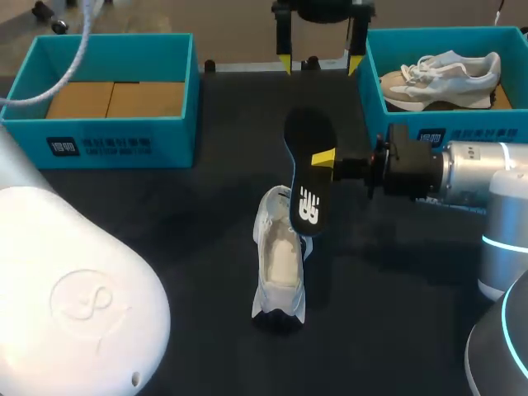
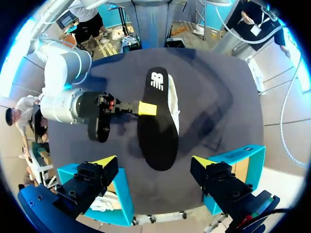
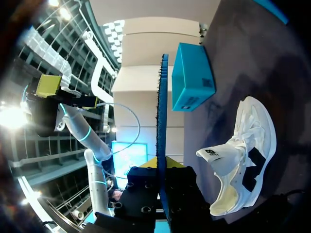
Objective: Take the shoe out of the shoebox, open the shoe tongue, remove and reinsert the insole, then place the shoe into the shoebox
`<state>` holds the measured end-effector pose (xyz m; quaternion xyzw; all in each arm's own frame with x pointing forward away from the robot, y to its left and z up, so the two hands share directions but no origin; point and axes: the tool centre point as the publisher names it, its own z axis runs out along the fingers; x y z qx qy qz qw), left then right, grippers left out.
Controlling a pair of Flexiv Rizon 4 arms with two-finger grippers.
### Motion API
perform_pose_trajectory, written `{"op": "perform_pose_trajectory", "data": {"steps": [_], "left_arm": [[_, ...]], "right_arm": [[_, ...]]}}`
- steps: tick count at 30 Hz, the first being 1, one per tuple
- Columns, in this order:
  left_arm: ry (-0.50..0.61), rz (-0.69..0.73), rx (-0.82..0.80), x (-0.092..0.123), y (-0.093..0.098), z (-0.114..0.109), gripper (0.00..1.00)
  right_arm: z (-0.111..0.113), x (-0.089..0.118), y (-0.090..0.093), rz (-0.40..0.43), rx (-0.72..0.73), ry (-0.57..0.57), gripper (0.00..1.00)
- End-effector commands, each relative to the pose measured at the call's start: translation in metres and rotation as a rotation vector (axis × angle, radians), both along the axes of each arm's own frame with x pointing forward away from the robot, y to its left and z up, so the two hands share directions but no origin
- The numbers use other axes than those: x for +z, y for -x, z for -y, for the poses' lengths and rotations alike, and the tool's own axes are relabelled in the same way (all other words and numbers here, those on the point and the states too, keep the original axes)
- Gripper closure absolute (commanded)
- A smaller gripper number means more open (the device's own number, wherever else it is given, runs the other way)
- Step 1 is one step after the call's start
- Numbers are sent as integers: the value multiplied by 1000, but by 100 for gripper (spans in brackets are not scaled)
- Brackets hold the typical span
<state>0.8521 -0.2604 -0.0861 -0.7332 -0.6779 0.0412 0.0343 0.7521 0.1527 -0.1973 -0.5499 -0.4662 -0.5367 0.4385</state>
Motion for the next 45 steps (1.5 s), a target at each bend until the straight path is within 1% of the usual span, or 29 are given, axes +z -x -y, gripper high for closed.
{"op": "perform_pose_trajectory", "data": {"steps": [1, 3, 6, 8, 10, 11, 12, 14, 20, 21, 22, 35, 38, 39, 42, 44, 45], "left_arm": [[72, -10, 16, -1, -4, -6, 0], [159, -13, 27, 0, -3, -11, 0], [334, -19, 42, 2, 1, -21, 0], [480, -18, 46, 1, 6, -31, 0], [584, -35, 47, 0, 11, -38, 0], [665, -27, 52, -1, 15, -42, 0], [705, -32, 52, -2, 18, -44, 0], [844, -32, 63, -4, 25, -52, 0], [1088, -77, 123, -10, 40, -62, 0], [1104, -102, 114, -12, 41, -64, 0], [1031, -83, 111, -14, 42, -62, 0], [1031, -83, 111, -14, 42, -62, 0], [1066, -84, 136, -21, 40, -62, 0], [1109, -128, 164, -29, 38, -65, 0], [1162, -145, 196, -39, 37, -68, 0], [1230, -173, 205, -45, 38, -74, 0], [1216, -205, 199, -47, 40, -76, 0]], "right_arm": [[-2, 0, 1, 1, -3, 1, 100], [-2, 0, 1, 1, -3, 1, 100], [-2, 0, 1, 1, -3, 1, 100], [-2, 0, 1, 1, -3, 1, 100], [-2, 0, 1, 1, -3, 1, 100], [-2, 0, 1, 1, -3, 1, 100], [-2, 0, 1, 1, -3, 1, 100], [-2, 0, 1, 1, -3, 1, 100], [-2, 0, 1, 1, -3, 1, 100], [-2, 0, 1, 1, -3, 1, 100], [-2, 0, 1, 1, -3, 1, 100], [-2, 0, 1, 1, -3, 1, 100], [-2, 0, 1, 1, -3, 1, 100], [-2, 0, 1, 1, -3, 1, 100], [-2, 0, 1, 1, -3, 1, 100], [-2, 0, 1, 1, -3, 1, 100], [-2, 0, 1, 1, -3, 1, 100]]}}
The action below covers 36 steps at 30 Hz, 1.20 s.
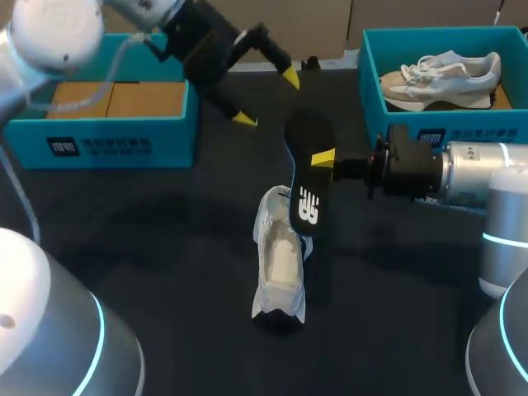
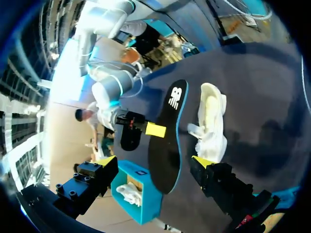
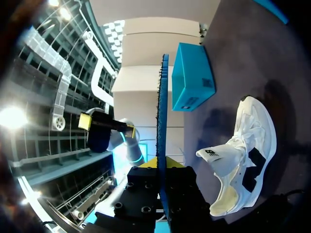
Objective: Take the shoe out of the shoebox, open the shoe tongue, remove and reinsert the insole, then place the shoe into the shoebox
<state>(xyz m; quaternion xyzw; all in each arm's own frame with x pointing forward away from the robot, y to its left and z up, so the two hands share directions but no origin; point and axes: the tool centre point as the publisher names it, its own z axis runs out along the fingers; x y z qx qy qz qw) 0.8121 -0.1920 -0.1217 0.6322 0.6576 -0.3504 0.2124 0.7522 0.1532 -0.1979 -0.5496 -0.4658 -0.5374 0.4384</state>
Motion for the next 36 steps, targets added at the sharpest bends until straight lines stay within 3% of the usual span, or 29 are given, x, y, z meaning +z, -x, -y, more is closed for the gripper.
{"op": "perform_pose_trajectory", "data": {"steps": [1, 14, 22, 25, 36], "left_arm": [[391, -78, 50, -12, 0, -9, 0], [391, -78, 50, -12, 0, -9, 0], [449, 6, 183, -40, 4, -17, 0], [576, 43, 145, -53, 3, -11, 0], [581, 18, 131, -58, 3, -5, 0]], "right_arm": [[-1, 0, 1, 0, -3, 3, 100], [-1, 0, 1, 0, -3, 3, 100], [-1, 0, 1, 0, -3, 3, 100], [-1, 0, 1, 0, -3, 3, 100], [-1, 0, 1, 0, -3, 3, 100]]}}
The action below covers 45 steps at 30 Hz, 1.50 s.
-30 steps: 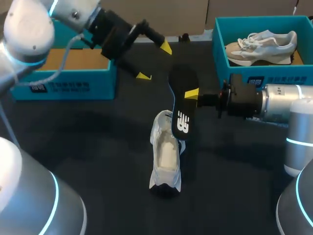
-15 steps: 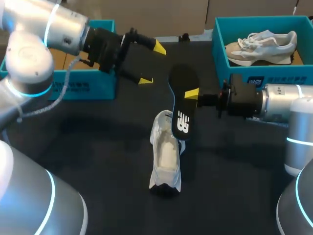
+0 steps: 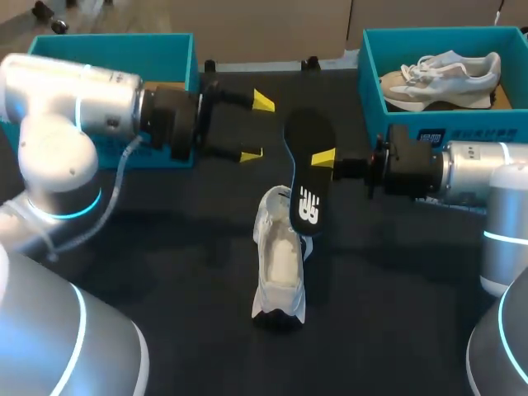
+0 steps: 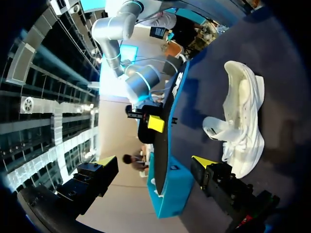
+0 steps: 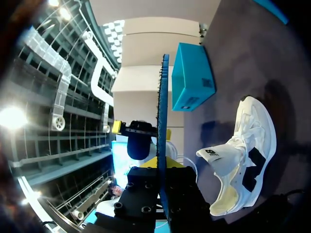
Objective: Take the shoe out of the shoebox, open the shoe tongue, remove and reinsert the insole, then place the shoe into the shoebox
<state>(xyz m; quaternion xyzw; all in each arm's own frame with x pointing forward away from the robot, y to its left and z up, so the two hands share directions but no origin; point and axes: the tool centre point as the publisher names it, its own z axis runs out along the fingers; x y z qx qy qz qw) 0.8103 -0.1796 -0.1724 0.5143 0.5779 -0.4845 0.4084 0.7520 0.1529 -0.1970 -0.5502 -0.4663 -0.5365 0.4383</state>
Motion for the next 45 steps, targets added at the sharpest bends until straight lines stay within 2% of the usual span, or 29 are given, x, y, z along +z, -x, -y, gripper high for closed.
{"op": "perform_pose_trajectory", "data": {"steps": [1, 5, 11, 19, 23, 25, 30, 40, 45], "left_arm": [[54, -2, -31, -11, 2, 13, 0], [88, 49, 9, -18, 2, 30, 0], [128, 61, 46, -22, -2, 43, 0], [150, 60, 51, -24, 3, 55, 19], [151, 68, 58, -26, 6, 61, 36], [152, 69, 66, -27, 6, 63, 50], [153, 73, 71, -27, 8, 66, 60], [148, 90, 88, -27, 9, 70, 69], [139, 118, 110, -27, 10, 73, 77]], "right_arm": [[-2, -1, 1, 1, -3, 0, 100], [-2, -1, 1, 1, -3, 0, 100], [-2, -1, 1, 1, -3, 0, 100], [-2, -1, 1, 1, -3, 0, 100], [-2, -1, 1, 1, -3, 0, 100], [-2, -1, 1, 1, -3, 0, 100], [-2, -1, 1, 1, -3, 0, 100], [-2, -1, 1, 1, -3, 0, 100], [-2, -1, 1, 1, -3, 0, 100]]}}
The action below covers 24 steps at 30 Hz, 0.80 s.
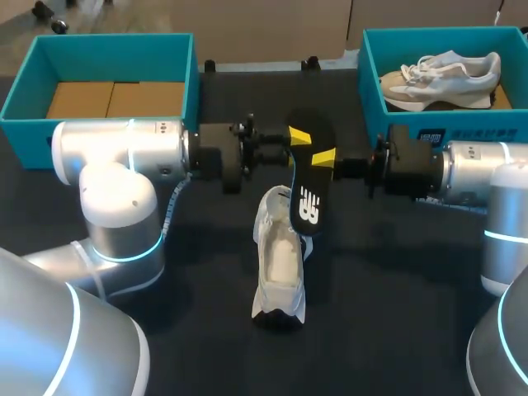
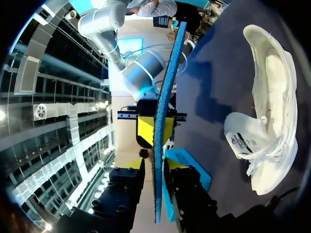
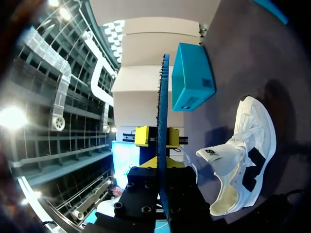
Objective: Take the shoe out of the shoebox, open the shoe tongue, remove and reinsert the insole, then place the shoe into the shoebox
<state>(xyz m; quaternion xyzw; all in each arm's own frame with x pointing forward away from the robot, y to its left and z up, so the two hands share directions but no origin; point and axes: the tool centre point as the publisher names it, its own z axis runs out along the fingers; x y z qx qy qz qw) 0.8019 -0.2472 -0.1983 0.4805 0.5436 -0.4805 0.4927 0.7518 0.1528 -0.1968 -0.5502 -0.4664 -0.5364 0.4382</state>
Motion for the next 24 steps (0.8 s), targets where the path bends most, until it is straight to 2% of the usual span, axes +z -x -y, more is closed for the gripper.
{"op": "perform_pose_trajectory", "data": {"steps": [1, 10, 11, 17, 18, 19, 20, 24], "left_arm": [[-3, 17, 19, -1, 3, 6, 81], [-7, 32, 35, -1, 3, 9, 95], [-9, 33, 37, -2, 3, 9, 100], [-17, 44, 38, -2, 3, 10, 100], [-18, 45, 38, -2, 3, 9, 100], [-18, 45, 38, -1, 4, 8, 100], [-18, 47, 38, 1, 5, 6, 100], [-25, 36, 23, 6, 10, -7, 100]], "right_arm": [[-2, -1, 0, 1, -3, 0, 100], [-2, -1, 0, 1, -3, 0, 100], [-2, -1, 0, 1, -3, 0, 100], [-2, -1, 0, 1, -3, 0, 100], [-2, -1, 0, 1, -3, 0, 87], [-2, -1, 0, 1, -3, 0, 53], [1, 0, 1, 2, 2, 10, 0], [19, 2, 6, 35, -8, 66, 0]]}}
